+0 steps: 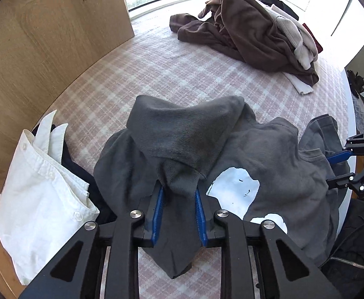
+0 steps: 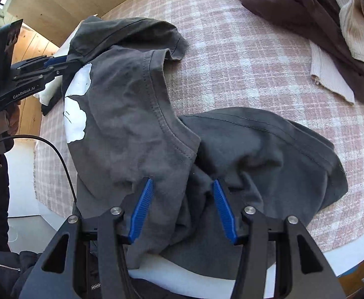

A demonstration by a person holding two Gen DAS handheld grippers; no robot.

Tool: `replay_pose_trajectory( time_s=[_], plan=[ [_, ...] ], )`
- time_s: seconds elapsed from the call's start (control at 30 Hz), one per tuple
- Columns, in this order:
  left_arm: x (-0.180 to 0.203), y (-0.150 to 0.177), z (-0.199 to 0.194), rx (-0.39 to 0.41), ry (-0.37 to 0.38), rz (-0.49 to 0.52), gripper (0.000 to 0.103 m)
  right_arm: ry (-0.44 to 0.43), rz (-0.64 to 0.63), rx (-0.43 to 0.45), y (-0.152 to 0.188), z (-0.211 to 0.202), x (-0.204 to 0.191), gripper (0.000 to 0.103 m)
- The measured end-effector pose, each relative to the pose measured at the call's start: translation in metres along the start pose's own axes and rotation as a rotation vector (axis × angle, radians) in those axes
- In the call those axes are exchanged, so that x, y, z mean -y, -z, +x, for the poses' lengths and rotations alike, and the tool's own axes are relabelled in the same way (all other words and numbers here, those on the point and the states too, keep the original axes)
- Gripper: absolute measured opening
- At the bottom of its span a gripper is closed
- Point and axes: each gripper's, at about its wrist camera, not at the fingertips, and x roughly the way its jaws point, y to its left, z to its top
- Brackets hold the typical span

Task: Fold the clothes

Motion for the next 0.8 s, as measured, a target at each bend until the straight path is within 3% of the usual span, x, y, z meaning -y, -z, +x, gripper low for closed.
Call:
replay_pose_trajectory(
  time_s=[0.07, 0.1, 0.13, 0.23, 0.4, 0.5, 0.57, 0.63, 0.7, 0.8],
  plan=[
    [0.000, 0.002, -0.004, 0.008, 0.024, 0.006, 0.021, -0.015, -0.023, 0.018, 0.002, -0.003, -0.003, 0.044],
    [0.000, 0.002, -0.004, 0.009, 0.023, 0.009, 0.021, -0.026, -0.040, 0.034, 0.003, -0.006, -0.005, 0.018],
    [0.000, 0.002, -0.005, 0.010, 0.021, 0.012, 0.020, -0.029, -0.051, 0.048, 0.003, -0.010, -0.008, 0.005],
    [0.001, 0.002, -0.005, 0.013, 0.016, 0.020, 0.007, -0.012, -0.093, 0.104, 0.004, -0.028, -0.015, 0.005],
    [-0.007, 0.006, -0.021, 0.049, 0.021, -0.030, 0.004, -0.003, -0.097, 0.207, 0.009, -0.077, -0.013, 0.005],
    [-0.012, 0.019, -0.060, 0.089, 0.070, -0.087, 0.004, 0.038, -0.106, 0.275, 0.013, -0.122, -0.009, 0.005],
    [-0.012, 0.026, -0.081, 0.099, 0.069, -0.097, 0.004, 0.094, -0.098, 0.316, 0.018, -0.153, 0.003, 0.004],
    [-0.011, 0.032, -0.097, 0.095, 0.042, -0.086, 0.004, 0.210, -0.087, 0.373, 0.021, -0.182, 0.016, 0.003],
    [-0.011, 0.031, -0.099, 0.077, 0.023, -0.077, 0.005, 0.283, -0.041, 0.378, 0.016, -0.189, 0.035, 0.003],
    [-0.016, 0.010, -0.067, 0.038, -0.031, -0.055, 0.009, 0.221, 0.050, 0.307, 0.009, -0.167, 0.063, 0.004]
  ],
)
